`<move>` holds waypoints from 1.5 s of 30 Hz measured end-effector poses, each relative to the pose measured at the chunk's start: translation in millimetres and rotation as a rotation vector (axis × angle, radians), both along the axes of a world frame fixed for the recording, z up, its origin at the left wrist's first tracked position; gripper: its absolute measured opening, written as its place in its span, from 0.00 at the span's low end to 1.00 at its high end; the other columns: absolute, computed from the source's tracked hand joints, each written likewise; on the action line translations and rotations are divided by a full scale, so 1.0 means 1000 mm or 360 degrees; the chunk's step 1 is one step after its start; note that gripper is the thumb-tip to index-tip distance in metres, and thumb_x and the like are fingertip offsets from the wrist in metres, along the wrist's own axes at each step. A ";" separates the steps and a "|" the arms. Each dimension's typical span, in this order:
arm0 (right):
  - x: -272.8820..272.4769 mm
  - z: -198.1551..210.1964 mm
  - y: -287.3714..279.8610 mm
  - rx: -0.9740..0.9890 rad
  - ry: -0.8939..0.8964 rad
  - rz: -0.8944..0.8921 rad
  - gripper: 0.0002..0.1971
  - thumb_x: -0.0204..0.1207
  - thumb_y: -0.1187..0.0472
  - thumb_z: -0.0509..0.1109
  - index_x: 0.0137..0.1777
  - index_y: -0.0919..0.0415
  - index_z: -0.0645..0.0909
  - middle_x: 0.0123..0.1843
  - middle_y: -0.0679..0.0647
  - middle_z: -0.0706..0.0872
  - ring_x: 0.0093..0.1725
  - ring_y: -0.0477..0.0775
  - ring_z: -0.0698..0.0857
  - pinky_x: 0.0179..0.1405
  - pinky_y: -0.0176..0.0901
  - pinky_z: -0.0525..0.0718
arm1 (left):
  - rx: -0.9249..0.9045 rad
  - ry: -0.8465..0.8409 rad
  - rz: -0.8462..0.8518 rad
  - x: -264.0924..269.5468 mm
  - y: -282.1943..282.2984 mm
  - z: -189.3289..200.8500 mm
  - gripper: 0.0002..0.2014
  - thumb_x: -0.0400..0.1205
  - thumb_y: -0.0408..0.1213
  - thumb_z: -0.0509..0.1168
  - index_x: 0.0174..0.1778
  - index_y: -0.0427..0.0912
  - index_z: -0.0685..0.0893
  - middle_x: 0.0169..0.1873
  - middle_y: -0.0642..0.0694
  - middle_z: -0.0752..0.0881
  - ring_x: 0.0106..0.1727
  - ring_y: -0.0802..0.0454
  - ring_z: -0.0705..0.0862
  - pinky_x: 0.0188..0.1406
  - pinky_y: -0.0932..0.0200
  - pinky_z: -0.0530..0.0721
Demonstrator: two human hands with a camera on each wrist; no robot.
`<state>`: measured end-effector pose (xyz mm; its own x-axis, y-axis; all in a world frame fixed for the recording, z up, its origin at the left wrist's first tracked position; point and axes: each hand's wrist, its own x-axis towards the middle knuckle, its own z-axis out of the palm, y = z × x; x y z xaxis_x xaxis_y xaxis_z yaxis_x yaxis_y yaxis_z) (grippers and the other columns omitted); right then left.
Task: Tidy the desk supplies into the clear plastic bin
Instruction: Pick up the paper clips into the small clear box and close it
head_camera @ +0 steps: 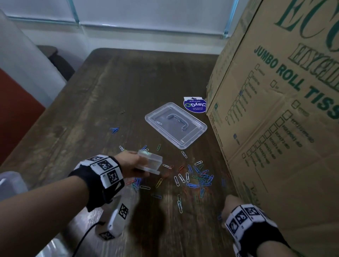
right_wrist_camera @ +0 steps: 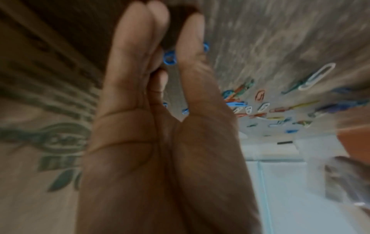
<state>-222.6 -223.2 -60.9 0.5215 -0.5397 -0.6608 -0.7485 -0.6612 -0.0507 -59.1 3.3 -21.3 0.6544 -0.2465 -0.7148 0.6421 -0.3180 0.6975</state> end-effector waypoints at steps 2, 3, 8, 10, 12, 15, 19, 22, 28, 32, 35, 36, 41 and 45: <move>0.015 -0.011 0.001 0.0087 0.0013 0.0122 0.06 0.76 0.59 0.69 0.46 0.62 0.79 0.59 0.56 0.85 0.58 0.53 0.84 0.53 0.38 0.79 | 0.0040 0.0001 0.0017 0.003 0.005 -0.003 0.20 0.80 0.20 0.62 0.69 0.26 0.72 0.44 0.35 0.81 0.41 0.41 0.84 0.20 0.58 0.88; 0.024 -0.019 0.004 0.0182 -0.0146 0.0112 0.06 0.73 0.62 0.72 0.41 0.58 0.76 0.47 0.53 0.84 0.49 0.53 0.83 0.48 0.39 0.79 | 0.0053 0.0009 0.0015 0.002 0.006 -0.003 0.20 0.80 0.20 0.62 0.69 0.27 0.72 0.44 0.36 0.81 0.43 0.41 0.83 0.20 0.58 0.87; 0.046 -0.029 0.023 0.0329 -0.0859 -0.0147 0.08 0.71 0.68 0.71 0.49 0.58 0.81 0.44 0.51 0.80 0.49 0.55 0.81 0.53 0.38 0.77 | 0.0082 0.0013 -0.0014 0.002 0.003 0.001 0.20 0.80 0.21 0.61 0.69 0.28 0.72 0.44 0.36 0.80 0.42 0.42 0.83 0.20 0.60 0.87; 0.051 -0.027 0.014 0.0017 -0.0912 -0.0181 0.19 0.72 0.67 0.68 0.65 0.63 0.76 0.62 0.60 0.77 0.63 0.62 0.78 0.62 0.43 0.73 | 0.0080 -0.0009 0.0021 0.006 0.000 0.004 0.20 0.80 0.21 0.61 0.69 0.28 0.73 0.43 0.36 0.80 0.41 0.41 0.83 0.21 0.58 0.87; 0.050 -0.027 0.004 -0.0148 -0.0779 -0.0231 0.29 0.73 0.63 0.68 0.74 0.64 0.66 0.73 0.65 0.68 0.73 0.66 0.69 0.70 0.48 0.69 | 0.0080 -0.0031 0.0068 0.010 -0.004 0.010 0.18 0.81 0.22 0.61 0.68 0.29 0.74 0.42 0.36 0.80 0.40 0.41 0.83 0.21 0.57 0.87; 0.044 -0.035 -0.002 -0.0232 -0.0608 -0.0344 0.34 0.76 0.61 0.66 0.79 0.64 0.56 0.80 0.65 0.58 0.78 0.66 0.62 0.73 0.52 0.65 | 0.0069 -0.0052 0.0103 0.013 -0.006 0.016 0.16 0.82 0.23 0.61 0.66 0.30 0.75 0.40 0.37 0.80 0.38 0.42 0.83 0.18 0.58 0.86; 0.045 -0.051 0.016 -0.0190 -0.0543 -0.0215 0.35 0.79 0.58 0.62 0.82 0.65 0.50 0.84 0.65 0.46 0.83 0.65 0.50 0.79 0.50 0.57 | 0.0074 -0.0031 0.0102 0.017 -0.001 0.015 0.16 0.82 0.23 0.61 0.66 0.30 0.75 0.42 0.36 0.80 0.40 0.41 0.83 0.19 0.57 0.86; 0.059 -0.054 0.042 0.0052 -0.0670 0.0102 0.32 0.80 0.67 0.59 0.83 0.59 0.53 0.85 0.58 0.42 0.84 0.60 0.47 0.82 0.48 0.53 | 0.0086 -0.0020 0.0129 0.021 0.006 0.014 0.16 0.81 0.23 0.62 0.66 0.30 0.75 0.43 0.37 0.80 0.41 0.42 0.83 0.20 0.57 0.87; 0.064 -0.042 0.046 0.0057 -0.1075 -0.0031 0.26 0.72 0.71 0.66 0.71 0.59 0.74 0.77 0.59 0.67 0.73 0.59 0.71 0.72 0.45 0.69 | 0.0052 -0.0076 0.0159 0.028 0.012 0.019 0.07 0.82 0.22 0.60 0.54 0.34 0.75 0.39 0.38 0.80 0.37 0.44 0.82 0.16 0.60 0.85; 0.053 -0.036 0.011 -0.0081 -0.0623 -0.0457 0.27 0.73 0.62 0.69 0.70 0.70 0.66 0.71 0.69 0.70 0.69 0.69 0.74 0.65 0.51 0.74 | 0.0054 -0.0097 0.0180 0.030 0.018 0.016 0.04 0.82 0.21 0.59 0.49 0.32 0.76 0.38 0.38 0.80 0.36 0.44 0.82 0.17 0.60 0.85; 0.059 -0.040 0.016 0.0073 -0.0569 -0.0556 0.26 0.74 0.60 0.69 0.67 0.72 0.66 0.68 0.71 0.75 0.66 0.69 0.78 0.62 0.53 0.78 | 0.0048 -0.0066 0.0212 0.030 0.024 0.009 0.06 0.81 0.21 0.60 0.52 0.32 0.76 0.40 0.38 0.79 0.38 0.44 0.82 0.18 0.59 0.85; 0.065 -0.043 0.023 0.0175 -0.0609 -0.0580 0.25 0.73 0.60 0.70 0.66 0.71 0.68 0.66 0.70 0.77 0.63 0.69 0.81 0.61 0.54 0.80 | 0.0050 -0.0064 0.0215 0.030 0.025 0.007 0.07 0.81 0.21 0.60 0.54 0.32 0.76 0.41 0.37 0.79 0.38 0.44 0.82 0.19 0.59 0.86; 0.096 -0.043 0.056 0.0805 -0.0848 -0.0628 0.15 0.74 0.65 0.70 0.61 0.64 0.77 0.51 0.57 0.85 0.49 0.56 0.85 0.57 0.51 0.85 | 0.0066 -0.0048 0.0237 0.032 0.027 0.003 0.05 0.81 0.21 0.60 0.50 0.32 0.77 0.41 0.37 0.80 0.38 0.43 0.82 0.18 0.60 0.85; 0.106 -0.025 0.034 0.0231 -0.1088 -0.0489 0.17 0.76 0.67 0.66 0.65 0.63 0.76 0.65 0.61 0.77 0.59 0.61 0.81 0.53 0.40 0.74 | 0.0061 -0.0060 0.0314 0.039 0.027 0.005 0.08 0.82 0.23 0.61 0.56 0.31 0.75 0.43 0.35 0.79 0.39 0.41 0.83 0.18 0.58 0.86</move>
